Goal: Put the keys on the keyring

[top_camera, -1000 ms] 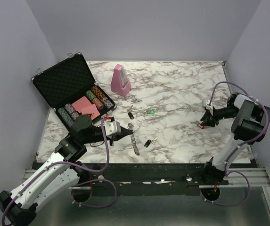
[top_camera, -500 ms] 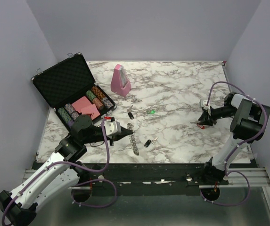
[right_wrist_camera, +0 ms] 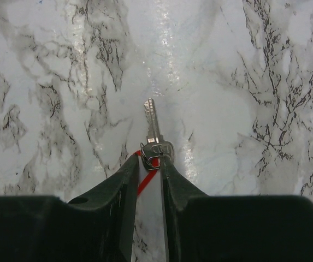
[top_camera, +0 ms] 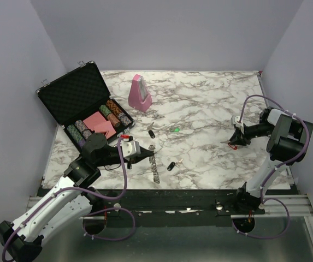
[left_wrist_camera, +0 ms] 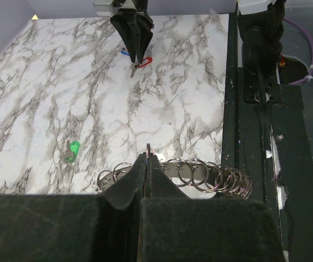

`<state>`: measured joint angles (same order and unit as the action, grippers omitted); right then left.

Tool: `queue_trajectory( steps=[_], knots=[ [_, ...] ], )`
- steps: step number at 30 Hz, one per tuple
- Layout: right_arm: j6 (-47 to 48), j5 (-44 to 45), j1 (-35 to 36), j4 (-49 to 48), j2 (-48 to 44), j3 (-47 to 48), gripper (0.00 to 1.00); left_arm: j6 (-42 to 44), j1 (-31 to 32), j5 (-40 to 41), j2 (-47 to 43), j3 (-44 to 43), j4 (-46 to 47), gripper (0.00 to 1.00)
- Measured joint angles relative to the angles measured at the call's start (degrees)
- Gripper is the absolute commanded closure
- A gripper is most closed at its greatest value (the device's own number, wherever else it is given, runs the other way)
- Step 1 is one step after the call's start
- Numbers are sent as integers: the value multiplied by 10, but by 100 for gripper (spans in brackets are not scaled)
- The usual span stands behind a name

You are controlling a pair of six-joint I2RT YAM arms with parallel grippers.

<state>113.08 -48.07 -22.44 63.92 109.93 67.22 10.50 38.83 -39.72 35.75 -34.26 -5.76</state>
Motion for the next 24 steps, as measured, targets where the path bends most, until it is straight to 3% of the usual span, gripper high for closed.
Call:
queue_trajectory(
  steps=[6,14,24],
  knots=[
    [0,0,1,0,1,0,68,0,0,0,0,0,0,100],
    [-21,-1,1,2,-9,17,54,1,0,0,0,0,0,100],
    [-22,-29,-9,54,-70,21,51,2,-1,-1,-1,6,6,100]
  ],
)
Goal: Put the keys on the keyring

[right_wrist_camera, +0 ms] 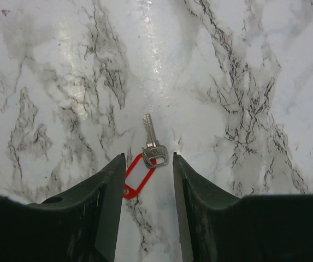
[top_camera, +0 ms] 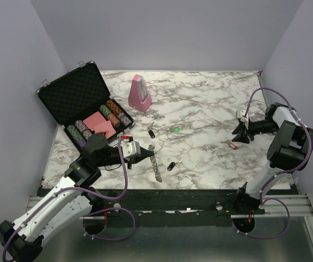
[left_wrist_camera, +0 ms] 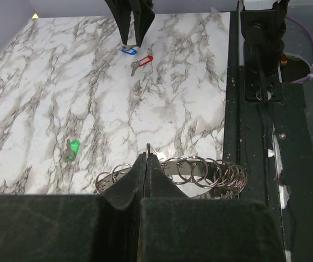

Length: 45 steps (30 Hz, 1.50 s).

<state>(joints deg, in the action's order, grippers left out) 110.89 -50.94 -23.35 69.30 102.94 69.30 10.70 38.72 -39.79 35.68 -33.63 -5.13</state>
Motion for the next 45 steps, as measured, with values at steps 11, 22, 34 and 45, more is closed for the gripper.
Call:
queue_trajectory(
  steps=[11,22,34,45],
  knots=[
    [-26,-40,-3,36,-33,1,51,-11,-16,-10,0,27,43,100],
    [-13,-40,-15,57,-33,1,51,-13,-19,-10,-8,49,77,100],
    [-20,-41,-24,51,-33,1,51,-13,-20,-10,-8,50,81,100],
    [-28,-41,-33,21,-33,-9,51,-13,-20,-10,-37,50,81,100]
  ],
)
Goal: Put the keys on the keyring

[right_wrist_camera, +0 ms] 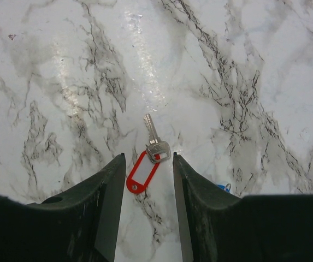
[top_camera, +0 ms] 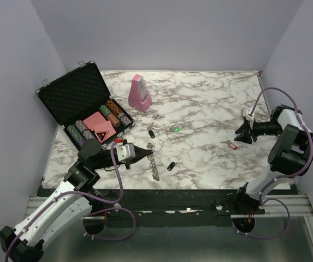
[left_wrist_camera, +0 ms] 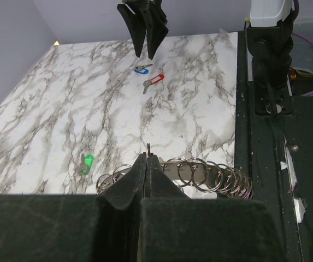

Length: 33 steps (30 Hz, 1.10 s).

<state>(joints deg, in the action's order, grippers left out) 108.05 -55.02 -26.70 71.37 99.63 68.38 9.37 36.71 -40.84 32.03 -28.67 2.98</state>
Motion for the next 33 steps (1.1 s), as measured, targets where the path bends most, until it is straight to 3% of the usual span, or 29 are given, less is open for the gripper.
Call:
queue_trajectory(
  steps=[14,33],
  knots=[
    [28,1,0,-49,3,-32,53,0,0,-27,-11,0,1,100],
    [28,26,20,-108,74,-47,59,-4,0,-50,-13,0,0,100]
  ],
)
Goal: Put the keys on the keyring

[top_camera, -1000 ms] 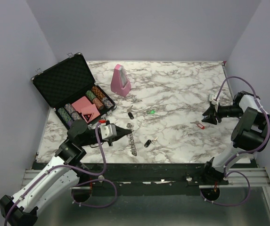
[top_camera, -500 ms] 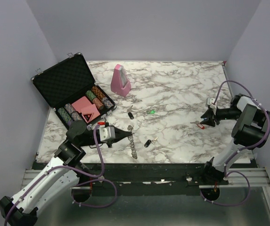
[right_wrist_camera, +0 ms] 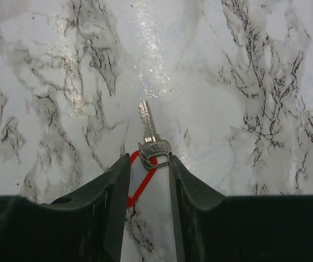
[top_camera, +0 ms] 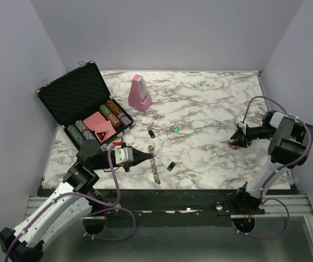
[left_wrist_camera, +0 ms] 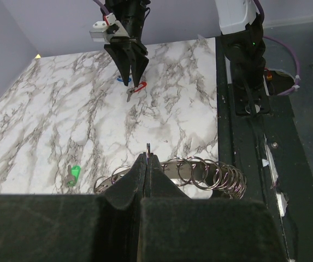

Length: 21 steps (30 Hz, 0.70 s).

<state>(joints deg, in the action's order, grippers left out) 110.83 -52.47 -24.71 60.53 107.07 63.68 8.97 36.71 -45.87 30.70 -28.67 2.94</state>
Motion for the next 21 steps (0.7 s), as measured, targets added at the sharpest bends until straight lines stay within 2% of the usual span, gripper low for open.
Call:
queue_trajectory(
  steps=[21],
  knots=[
    [16,8,8,7,26,7,71,0,0,0,0,0,-1,100]
  ],
)
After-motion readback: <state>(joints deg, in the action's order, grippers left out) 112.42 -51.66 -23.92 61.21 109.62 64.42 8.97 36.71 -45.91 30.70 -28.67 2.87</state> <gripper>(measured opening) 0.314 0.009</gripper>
